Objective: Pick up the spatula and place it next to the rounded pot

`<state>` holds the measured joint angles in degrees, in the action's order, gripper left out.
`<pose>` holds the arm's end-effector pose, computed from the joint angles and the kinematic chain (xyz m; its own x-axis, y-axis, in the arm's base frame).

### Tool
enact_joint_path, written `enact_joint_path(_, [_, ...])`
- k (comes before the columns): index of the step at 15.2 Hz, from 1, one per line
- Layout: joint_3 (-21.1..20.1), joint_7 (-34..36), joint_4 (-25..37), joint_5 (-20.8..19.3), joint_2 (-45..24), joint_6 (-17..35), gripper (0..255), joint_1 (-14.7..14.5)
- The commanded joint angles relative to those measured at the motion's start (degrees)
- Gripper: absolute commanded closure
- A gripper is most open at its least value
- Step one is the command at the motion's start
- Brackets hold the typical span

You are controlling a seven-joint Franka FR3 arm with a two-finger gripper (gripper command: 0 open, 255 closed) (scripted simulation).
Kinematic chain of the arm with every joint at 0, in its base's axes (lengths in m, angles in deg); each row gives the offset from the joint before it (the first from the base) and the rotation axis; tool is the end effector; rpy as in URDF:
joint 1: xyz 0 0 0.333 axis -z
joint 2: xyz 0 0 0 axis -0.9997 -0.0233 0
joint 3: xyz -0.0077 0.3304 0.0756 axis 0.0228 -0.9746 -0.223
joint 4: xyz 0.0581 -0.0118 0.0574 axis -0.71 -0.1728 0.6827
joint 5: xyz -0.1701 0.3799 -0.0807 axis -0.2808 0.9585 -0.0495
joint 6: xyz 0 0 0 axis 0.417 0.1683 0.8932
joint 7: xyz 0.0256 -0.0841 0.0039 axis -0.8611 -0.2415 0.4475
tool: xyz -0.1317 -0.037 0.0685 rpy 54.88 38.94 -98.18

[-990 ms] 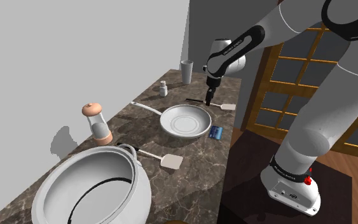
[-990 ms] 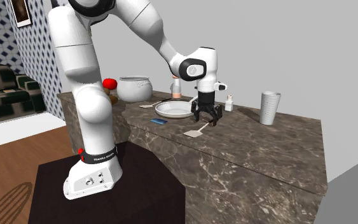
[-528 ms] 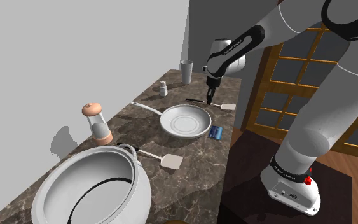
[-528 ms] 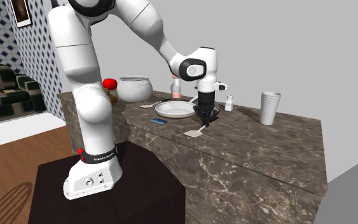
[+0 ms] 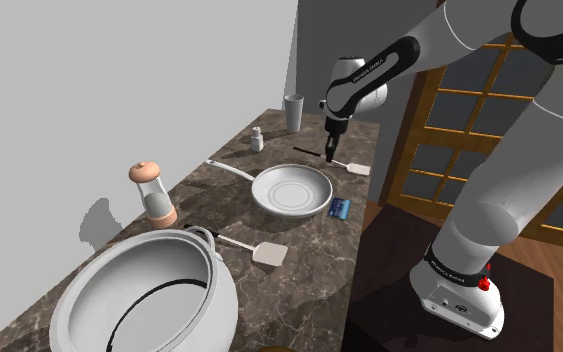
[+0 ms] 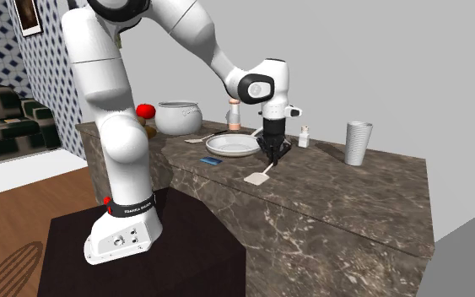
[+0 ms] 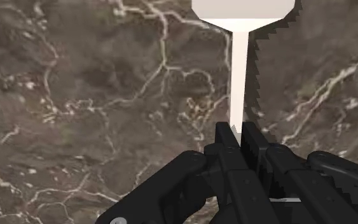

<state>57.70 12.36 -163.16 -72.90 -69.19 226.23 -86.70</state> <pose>0.4732 -0.1262 0.3038 0.9400 0.3345 0.0665 0.3353 -0.9421 -0.0007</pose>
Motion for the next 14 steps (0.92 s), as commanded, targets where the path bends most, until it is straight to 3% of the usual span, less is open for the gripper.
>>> enact_joint_path(1, [-0.15,0.42,0.6,-0.37,1.11,-1.69,255,0.03])
enact_joint_path(14, [-0.8,1.77,5.97,-1.72,6.62,-12.45,255,0.29])
